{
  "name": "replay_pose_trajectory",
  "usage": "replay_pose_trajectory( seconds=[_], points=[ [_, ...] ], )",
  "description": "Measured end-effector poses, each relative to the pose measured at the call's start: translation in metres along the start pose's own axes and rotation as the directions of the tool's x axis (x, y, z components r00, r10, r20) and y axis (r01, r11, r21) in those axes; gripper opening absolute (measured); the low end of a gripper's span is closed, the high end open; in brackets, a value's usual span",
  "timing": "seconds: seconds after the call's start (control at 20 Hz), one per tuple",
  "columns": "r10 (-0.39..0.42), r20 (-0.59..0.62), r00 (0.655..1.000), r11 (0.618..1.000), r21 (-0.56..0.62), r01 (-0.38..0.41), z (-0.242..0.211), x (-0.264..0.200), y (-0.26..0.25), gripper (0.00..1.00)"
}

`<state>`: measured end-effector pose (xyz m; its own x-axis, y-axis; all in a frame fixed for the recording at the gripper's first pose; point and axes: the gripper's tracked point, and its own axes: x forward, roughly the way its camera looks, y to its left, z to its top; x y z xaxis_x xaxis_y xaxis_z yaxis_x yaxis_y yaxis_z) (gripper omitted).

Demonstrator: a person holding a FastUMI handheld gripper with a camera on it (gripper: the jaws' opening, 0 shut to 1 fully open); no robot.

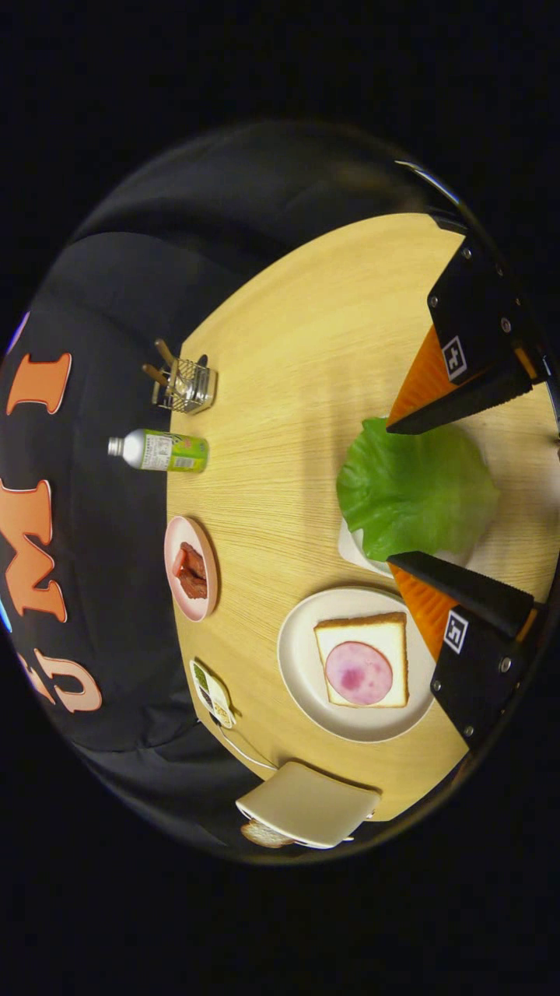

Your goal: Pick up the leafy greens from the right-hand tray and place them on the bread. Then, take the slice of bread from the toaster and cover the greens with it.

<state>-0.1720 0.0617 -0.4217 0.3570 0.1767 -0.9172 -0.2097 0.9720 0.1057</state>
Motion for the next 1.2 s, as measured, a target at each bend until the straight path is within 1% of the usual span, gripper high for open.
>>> replay_pose_trajectory(
  seconds=[0.15,0.3,0.4,0.45,0.6,0.8,0.85,0.95,1.0,1.05,1.1,1.2],
  points=[
    [0.014,-0.077,0.997,1.000,0.014,-0.013,-0.013,0.013,0.004,0.91],
    [-0.004,-0.148,0.989,1.000,0.021,0.007,-0.024,0.025,0.002,0.91],
    [-0.005,-0.201,0.980,0.999,0.032,0.011,-0.032,0.031,0.005,0.88],
    [-0.012,-0.181,0.983,0.998,0.052,0.022,-0.026,0.033,0.005,0.86],
    [-0.013,-0.217,0.976,0.998,0.062,0.027,-0.029,0.030,0.001,0.82],
    [-0.021,-0.209,0.978,0.997,0.062,0.034,-0.025,0.033,0.002,0.48],
    [-0.022,-0.204,0.979,0.998,0.051,0.033,-0.025,0.033,0.003,0.34],
    [-0.018,-0.202,0.979,0.998,0.051,0.029,-0.025,0.034,0.004,0.17],
    [-0.014,-0.204,0.979,0.997,0.070,0.028,-0.024,0.034,0.003,0.14],
    [0.000,-0.212,0.977,0.995,0.100,0.021,-0.024,0.032,0.004,0.09],
    [0.029,-0.212,0.977,0.991,0.131,-0.001,-0.022,0.030,0.007,0.07],
    [0.043,-0.189,0.981,0.985,0.170,-0.011,-0.013,0.022,0.008,0.07]
  ],
)
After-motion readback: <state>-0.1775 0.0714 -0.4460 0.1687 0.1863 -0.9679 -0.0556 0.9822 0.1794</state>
